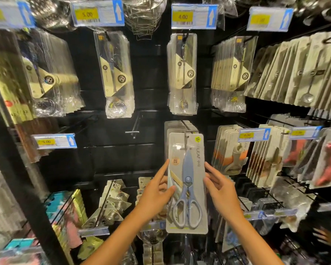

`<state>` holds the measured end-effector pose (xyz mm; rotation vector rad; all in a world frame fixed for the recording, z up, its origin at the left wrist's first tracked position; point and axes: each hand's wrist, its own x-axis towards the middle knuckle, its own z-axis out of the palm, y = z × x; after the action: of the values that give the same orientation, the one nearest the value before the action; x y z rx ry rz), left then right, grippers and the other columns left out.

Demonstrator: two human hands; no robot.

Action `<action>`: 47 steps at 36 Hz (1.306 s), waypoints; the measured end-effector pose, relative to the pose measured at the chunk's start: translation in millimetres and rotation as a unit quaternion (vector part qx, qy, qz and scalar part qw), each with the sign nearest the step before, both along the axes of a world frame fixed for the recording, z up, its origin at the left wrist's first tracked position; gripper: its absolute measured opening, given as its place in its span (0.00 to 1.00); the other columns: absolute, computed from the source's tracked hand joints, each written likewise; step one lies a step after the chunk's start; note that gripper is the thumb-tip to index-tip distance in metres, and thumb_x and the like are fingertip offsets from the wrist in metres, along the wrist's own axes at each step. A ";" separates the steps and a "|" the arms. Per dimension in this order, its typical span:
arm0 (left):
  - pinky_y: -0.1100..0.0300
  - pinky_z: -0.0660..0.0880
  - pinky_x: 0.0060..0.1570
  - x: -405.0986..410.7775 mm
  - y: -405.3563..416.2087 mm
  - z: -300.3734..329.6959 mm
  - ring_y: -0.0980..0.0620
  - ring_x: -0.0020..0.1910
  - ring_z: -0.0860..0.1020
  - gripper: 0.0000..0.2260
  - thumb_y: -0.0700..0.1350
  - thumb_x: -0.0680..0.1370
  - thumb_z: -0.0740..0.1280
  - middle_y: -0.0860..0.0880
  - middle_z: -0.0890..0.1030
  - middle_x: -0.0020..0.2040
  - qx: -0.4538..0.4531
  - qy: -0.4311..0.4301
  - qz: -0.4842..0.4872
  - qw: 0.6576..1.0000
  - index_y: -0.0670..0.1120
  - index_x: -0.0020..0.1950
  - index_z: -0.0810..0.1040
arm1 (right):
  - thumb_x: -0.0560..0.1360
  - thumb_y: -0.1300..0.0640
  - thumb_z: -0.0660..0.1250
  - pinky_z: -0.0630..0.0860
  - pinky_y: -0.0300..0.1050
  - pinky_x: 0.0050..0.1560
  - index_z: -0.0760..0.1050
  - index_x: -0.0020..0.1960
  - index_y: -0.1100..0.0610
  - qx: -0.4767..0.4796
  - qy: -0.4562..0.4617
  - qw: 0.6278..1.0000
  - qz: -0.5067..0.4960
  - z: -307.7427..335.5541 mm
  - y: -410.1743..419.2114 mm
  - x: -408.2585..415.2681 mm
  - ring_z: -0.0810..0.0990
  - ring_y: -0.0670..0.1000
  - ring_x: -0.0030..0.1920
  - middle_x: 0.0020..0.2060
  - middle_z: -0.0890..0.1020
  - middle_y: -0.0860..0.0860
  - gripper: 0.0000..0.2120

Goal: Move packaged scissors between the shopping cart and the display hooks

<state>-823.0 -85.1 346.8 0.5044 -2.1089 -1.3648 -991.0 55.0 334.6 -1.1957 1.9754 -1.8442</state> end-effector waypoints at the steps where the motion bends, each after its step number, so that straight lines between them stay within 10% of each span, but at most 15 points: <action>1: 0.63 0.80 0.48 -1.8 -2.4 0.0 0.56 0.54 0.83 0.35 0.42 0.80 0.69 0.51 0.82 0.59 0.000 -0.003 0.003 1.000 0.63 0.80 0.55 | 0.82 0.60 0.65 0.78 0.30 0.50 0.68 0.75 0.47 0.017 0.000 1.000 0.009 -2.6 -3.4 -3.4 0.81 0.35 0.55 0.58 0.82 0.40 0.23; 10: 0.69 0.78 0.47 -21.7 -27.1 2.0 0.62 0.58 0.81 0.37 0.40 0.80 0.68 0.57 0.76 0.63 0.031 -0.058 -0.024 0.998 0.64 0.79 0.52 | 0.82 0.59 0.65 0.74 0.28 0.49 0.50 0.81 0.44 0.110 0.001 0.992 0.062 -2.9 -36.5 -15.5 0.75 0.39 0.60 0.68 0.71 0.43 0.35; 18: 0.62 0.78 0.58 -42.5 -46.5 0.4 0.54 0.68 0.76 0.40 0.40 0.78 0.71 0.54 0.72 0.71 0.063 -0.078 -0.003 0.995 0.67 0.78 0.52 | 0.80 0.58 0.67 0.69 0.54 0.74 0.49 0.81 0.43 0.116 0.021 0.991 0.056 -5.8 -61.2 -34.1 0.65 0.51 0.77 0.80 0.60 0.47 0.38; 23: 0.68 0.77 0.56 -46.4 -46.9 -3.5 0.56 0.71 0.72 0.42 0.44 0.77 0.74 0.57 0.69 0.70 0.040 -0.091 0.006 0.995 0.62 0.80 0.51 | 0.80 0.53 0.69 0.62 0.54 0.77 0.47 0.82 0.46 0.118 0.047 0.991 0.052 -7.9 -69.3 -42.6 0.59 0.51 0.79 0.80 0.56 0.48 0.41; 28: 0.79 0.71 0.50 -40.0 -34.3 -7.6 0.64 0.65 0.68 0.35 0.42 0.80 0.70 0.63 0.68 0.65 -0.013 -0.125 0.036 0.991 0.56 0.80 0.54 | 0.79 0.53 0.71 0.64 0.52 0.76 0.53 0.82 0.48 0.096 0.045 0.994 0.023 -27.9 -67.4 -48.1 0.62 0.51 0.77 0.78 0.59 0.49 0.38; 32: 0.60 0.65 0.74 -21.0 -26.4 -26.1 0.57 0.76 0.63 0.34 0.45 0.79 0.70 0.55 0.64 0.77 -0.060 -0.156 0.090 0.982 0.55 0.81 0.57 | 0.79 0.54 0.71 0.67 0.56 0.75 0.65 0.77 0.51 0.046 0.032 0.998 -0.009 -48.5 -56.2 -42.6 0.67 0.50 0.75 0.75 0.66 0.49 0.30; 37: 0.65 0.59 0.71 21.6 -16.5 -56.9 0.59 0.75 0.62 0.31 0.46 0.81 0.67 0.56 0.65 0.75 -0.144 -0.217 0.116 0.959 0.55 0.81 0.57 | 0.80 0.60 0.68 0.70 0.54 0.73 0.71 0.73 0.49 0.006 0.063 0.998 0.022 -74.5 -33.4 -23.0 0.71 0.47 0.71 0.71 0.71 0.43 0.23; 47: 0.68 0.58 0.73 166.9 23.9 -123.7 0.60 0.76 0.61 0.27 0.49 0.82 0.66 0.56 0.66 0.76 -0.217 -0.292 0.165 0.917 0.54 0.80 0.61 | 0.82 0.54 0.65 0.62 0.44 0.75 0.70 0.72 0.42 0.187 0.149 0.938 0.252 -124.0 -26.3 64.3 0.62 0.39 0.73 0.71 0.68 0.36 0.20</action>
<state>-656.1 -61.2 223.2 1.1167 -2.5351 -0.5572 -926.7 28.7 210.5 -1.7161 1.8059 -1.0363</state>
